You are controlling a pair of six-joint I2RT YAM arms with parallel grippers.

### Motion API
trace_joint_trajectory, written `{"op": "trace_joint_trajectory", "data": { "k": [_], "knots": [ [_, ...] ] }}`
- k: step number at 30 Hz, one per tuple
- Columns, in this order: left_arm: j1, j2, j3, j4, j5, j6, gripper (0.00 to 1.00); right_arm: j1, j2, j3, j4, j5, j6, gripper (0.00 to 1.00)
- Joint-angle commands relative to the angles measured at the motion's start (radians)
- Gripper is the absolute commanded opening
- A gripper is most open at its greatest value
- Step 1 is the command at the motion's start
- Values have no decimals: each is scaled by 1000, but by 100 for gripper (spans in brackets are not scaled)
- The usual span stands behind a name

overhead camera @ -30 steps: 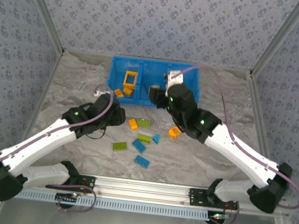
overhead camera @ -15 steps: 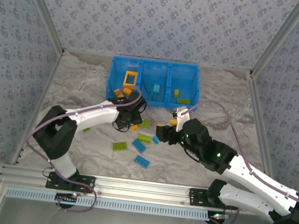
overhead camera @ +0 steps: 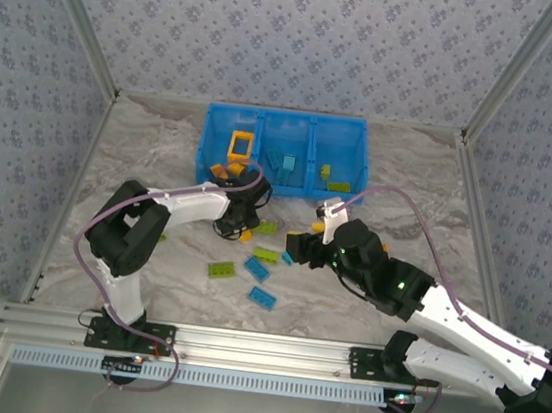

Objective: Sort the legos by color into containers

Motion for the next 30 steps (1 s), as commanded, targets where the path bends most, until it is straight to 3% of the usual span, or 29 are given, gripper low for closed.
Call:
{"op": "trace_joint_trajectory", "data": {
  "k": [1, 5, 11, 14, 17, 22, 30],
  "knots": [
    [0, 5, 12, 13, -5, -7, 40, 7, 7, -11, -12, 0, 21, 68],
    [-12, -56, -15, 8, -35, -9, 24, 7, 11, -11, -7, 5, 22, 68],
    [-23, -271, 32, -114, -215, 126, 20, 6, 33, 22, 22, 17, 13, 68],
    [69, -267, 109, -130, -163, 265, 20, 5, 75, 34, 121, 37, 16, 67],
    [166, -203, 211, -127, -107, 387, 19, 3, 146, 70, 218, 55, 13, 68],
    [259, -5, 463, -195, -132, 534, 19, 1, 253, 187, 237, 74, 8, 68],
    [303, 322, 865, -330, -194, 645, 21, -51, 283, 201, 245, 42, 65, 68]
  ]
}}
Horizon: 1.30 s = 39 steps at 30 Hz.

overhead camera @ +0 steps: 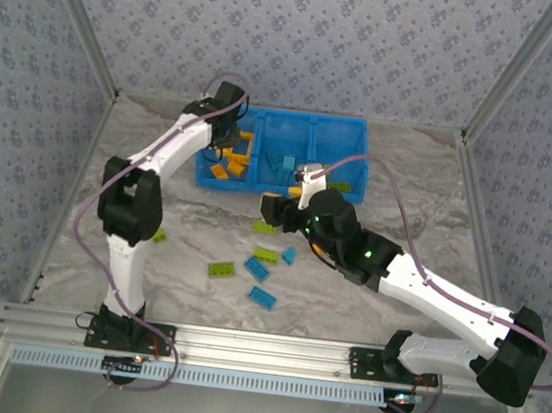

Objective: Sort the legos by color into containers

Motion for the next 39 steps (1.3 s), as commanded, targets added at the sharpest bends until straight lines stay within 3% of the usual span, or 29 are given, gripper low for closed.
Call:
{"op": "trace_joint_trajectory", "data": {
  "k": [1, 8, 15, 21, 30, 35, 39],
  "knots": [
    [1, 93, 150, -115, -53, 84, 20, -25, 5, 7, 15, -11, 54, 68],
    [4, 230, 268, -155, -115, 101, 21, -39, -6, -12, 16, -33, 74, 68],
    [8, 292, 279, -171, -121, 113, 25, -40, -6, -13, 16, -44, 83, 68],
    [6, 292, 269, -175, -119, 105, 43, -43, 1, -18, 10, -46, 82, 68],
    [-8, 199, 257, -177, -144, 113, 49, -24, 74, -15, -173, 85, 148, 76],
    [-29, 40, 182, -141, -204, 100, 50, 1, 277, 95, -373, 135, 301, 78],
    [-38, -128, 71, -87, -212, 67, 50, 43, 458, 208, -436, 130, 356, 80]
  ]
}}
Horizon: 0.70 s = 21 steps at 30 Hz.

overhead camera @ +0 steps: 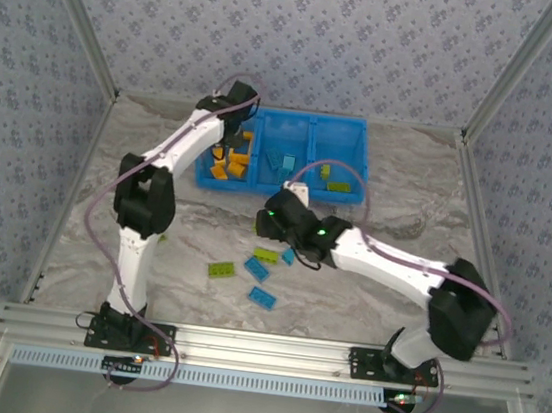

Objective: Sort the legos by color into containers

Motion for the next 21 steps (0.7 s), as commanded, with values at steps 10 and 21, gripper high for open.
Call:
{"op": "trace_joint_trajectory", "data": {
  "k": [10, 21],
  "knots": [
    [-106, -671, -533, 238, 139, -21, 50, 2, 251, 211, -152, -135, -612, 73],
    [-119, -1142, -933, 439, 574, -78, 53, -188, 431, 444, -369, -420, -880, 75]
  ]
}}
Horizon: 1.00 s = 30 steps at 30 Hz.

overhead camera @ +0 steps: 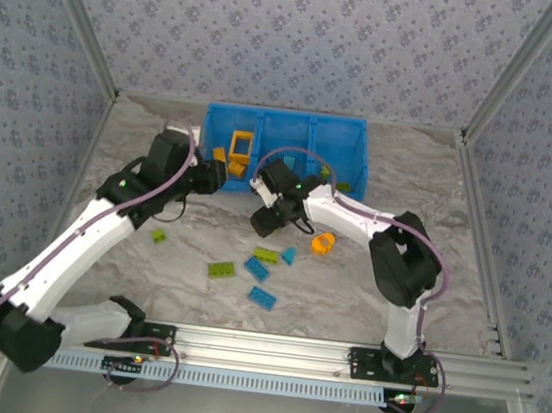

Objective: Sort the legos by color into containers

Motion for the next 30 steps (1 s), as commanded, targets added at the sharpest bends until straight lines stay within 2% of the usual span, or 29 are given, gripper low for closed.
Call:
{"op": "trace_joint_trajectory", "data": {
  "k": [1, 4, 14, 18, 23, 30],
  "knots": [
    [-6, -118, -75, 140, 207, -23, 53, 2, 66, 87, -134, -69, -133, 75],
    [-6, -172, -130, 136, 244, -46, 53, 5, 107, 108, -159, -42, -183, 76],
    [-5, -240, -175, 105, 216, -66, 52, 28, 229, 189, -162, 89, -223, 75],
    [-6, -242, -173, 108, 215, -69, 52, 39, 263, 201, -156, 130, -223, 67],
    [-6, -243, -162, 112, 223, -69, 51, 44, 282, 214, -163, 120, -215, 59],
    [-6, -275, -149, 99, 228, -67, 51, 40, 337, 279, -265, 125, -208, 48]
  ]
}}
